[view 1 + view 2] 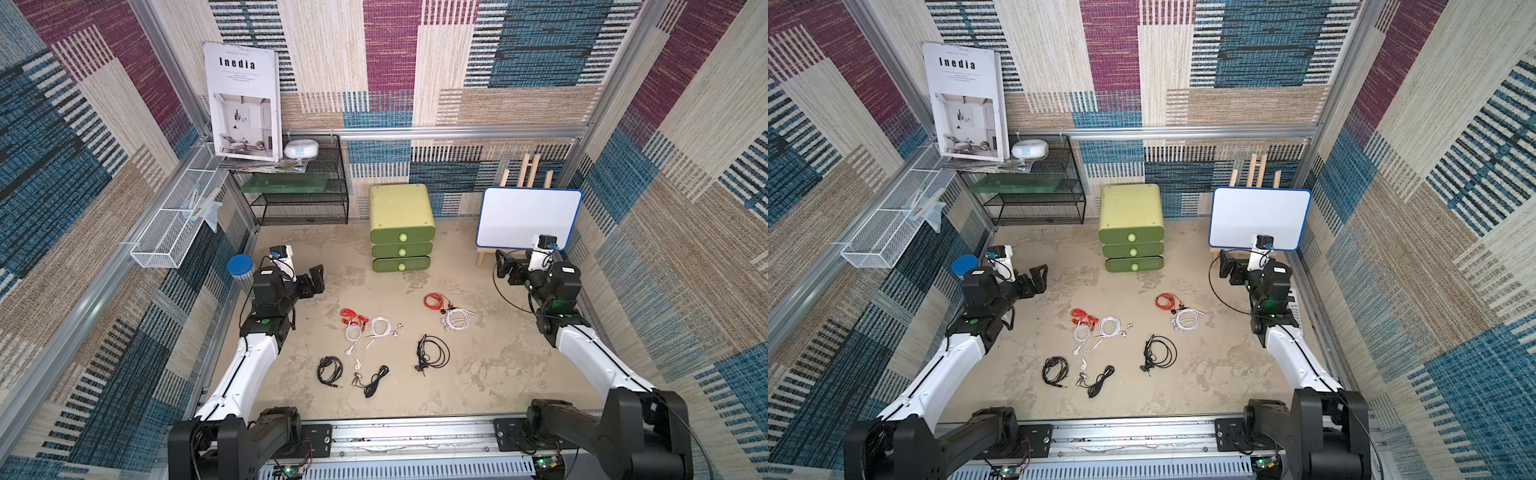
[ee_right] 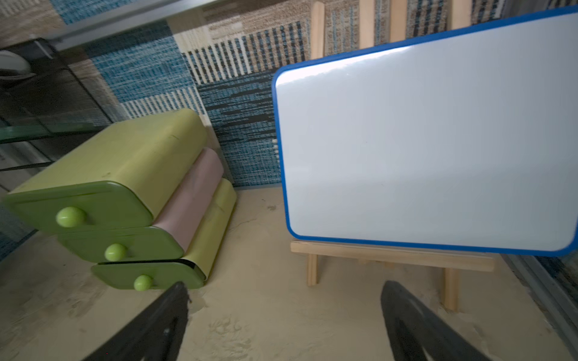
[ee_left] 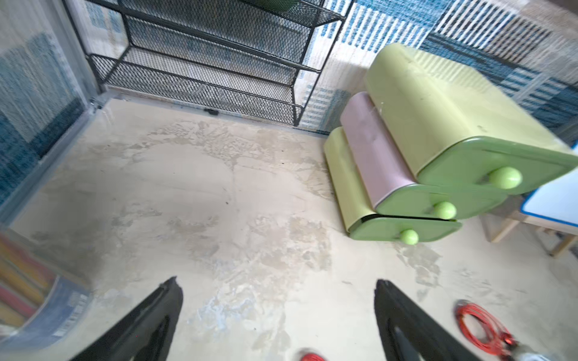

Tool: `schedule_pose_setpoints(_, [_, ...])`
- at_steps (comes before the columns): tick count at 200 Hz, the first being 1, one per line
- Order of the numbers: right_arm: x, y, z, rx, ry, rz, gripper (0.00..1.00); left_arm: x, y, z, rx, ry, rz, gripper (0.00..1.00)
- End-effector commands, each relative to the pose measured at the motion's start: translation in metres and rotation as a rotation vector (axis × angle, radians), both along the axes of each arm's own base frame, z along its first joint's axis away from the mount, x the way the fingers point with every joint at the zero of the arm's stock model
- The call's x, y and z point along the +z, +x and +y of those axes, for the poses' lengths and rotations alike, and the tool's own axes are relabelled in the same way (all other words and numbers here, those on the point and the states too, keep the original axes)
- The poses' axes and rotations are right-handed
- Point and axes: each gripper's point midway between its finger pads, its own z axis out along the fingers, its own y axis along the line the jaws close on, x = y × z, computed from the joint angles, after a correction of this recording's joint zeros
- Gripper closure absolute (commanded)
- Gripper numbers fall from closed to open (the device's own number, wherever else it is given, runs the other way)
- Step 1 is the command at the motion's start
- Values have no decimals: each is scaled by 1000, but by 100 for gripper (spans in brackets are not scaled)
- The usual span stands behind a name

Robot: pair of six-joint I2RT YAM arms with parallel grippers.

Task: Place the wired earphones into the drawer by color
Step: Open the drawer in the storage box.

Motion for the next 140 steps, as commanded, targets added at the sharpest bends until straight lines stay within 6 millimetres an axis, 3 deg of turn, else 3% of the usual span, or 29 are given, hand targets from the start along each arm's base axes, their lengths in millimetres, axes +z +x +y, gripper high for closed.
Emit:
schedule_pose_setpoints(1, [11, -16, 26, 151, 67, 26, 1, -18, -12, -2, 90, -220, 131, 1])
schedule_pose_setpoints(44, [18, -37, 38, 206, 152, 52, 1, -5, -25, -41, -90, -365, 161, 1])
schedule_pose_setpoints(90, [5, -42, 39, 196, 212, 99, 1, 16, -43, -77, -143, -268, 153, 1])
schedule_pose_setpoints(140, [-5, -43, 39, 191, 257, 117, 2, 26, -47, -111, -116, -196, 141, 1])
